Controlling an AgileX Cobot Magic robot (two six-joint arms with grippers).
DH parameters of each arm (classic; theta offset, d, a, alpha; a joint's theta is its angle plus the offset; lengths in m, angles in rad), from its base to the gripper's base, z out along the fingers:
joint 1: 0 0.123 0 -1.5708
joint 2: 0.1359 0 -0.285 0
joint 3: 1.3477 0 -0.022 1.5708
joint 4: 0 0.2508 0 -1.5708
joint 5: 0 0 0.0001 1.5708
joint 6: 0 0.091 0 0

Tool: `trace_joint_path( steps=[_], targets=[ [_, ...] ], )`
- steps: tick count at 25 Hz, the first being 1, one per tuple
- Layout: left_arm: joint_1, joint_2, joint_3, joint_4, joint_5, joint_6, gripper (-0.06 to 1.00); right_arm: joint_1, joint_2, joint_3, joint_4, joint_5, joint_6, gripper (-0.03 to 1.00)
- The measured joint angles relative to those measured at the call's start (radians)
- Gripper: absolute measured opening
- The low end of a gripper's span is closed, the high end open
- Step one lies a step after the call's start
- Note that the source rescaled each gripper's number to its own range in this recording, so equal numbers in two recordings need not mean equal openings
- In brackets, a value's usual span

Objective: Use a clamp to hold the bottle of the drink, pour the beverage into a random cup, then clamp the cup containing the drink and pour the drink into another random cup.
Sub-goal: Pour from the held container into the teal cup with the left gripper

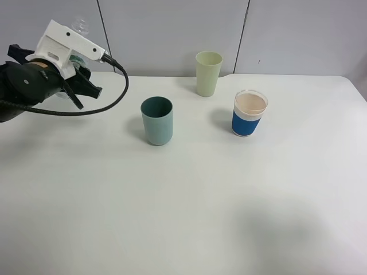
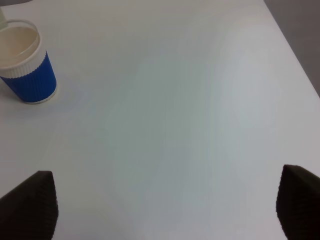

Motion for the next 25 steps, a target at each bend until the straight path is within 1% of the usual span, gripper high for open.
trace_joint_path(
  steps=[4, 9, 10, 13, 19, 25],
  targets=[
    [-0.044, 0.0, 0.0, -0.035, 0.0, 0.12, 0.09, 0.0, 0.0, 0.0, 0.0, 0.0, 0.0, 0.71],
    [-0.094, 0.0, 0.0, -0.058, -0.01, 0.279, 0.09, 0.0, 0.0, 0.0, 0.0, 0.0, 0.0, 0.71],
    [-0.094, 0.0, 0.0, -0.058, -0.01, 0.279, 0.09, 0.0, 0.0, 0.0, 0.0, 0.0, 0.0, 0.71],
    [-0.113, 0.0, 0.0, -0.062, -0.02, 0.352, 0.09, 0.0, 0.0, 0.0, 0.0, 0.0, 0.0, 0.71],
    [-0.119, 0.0, 0.002, -0.071, -0.028, 0.469, 0.09, 0.0, 0.0, 0.0, 0.0, 0.0, 0.0, 0.71],
    [-0.17, 0.007, 0.002, -0.093, -0.039, 0.593, 0.09, 0.0, 0.0, 0.0, 0.0, 0.0, 0.0, 0.71]
  ],
)
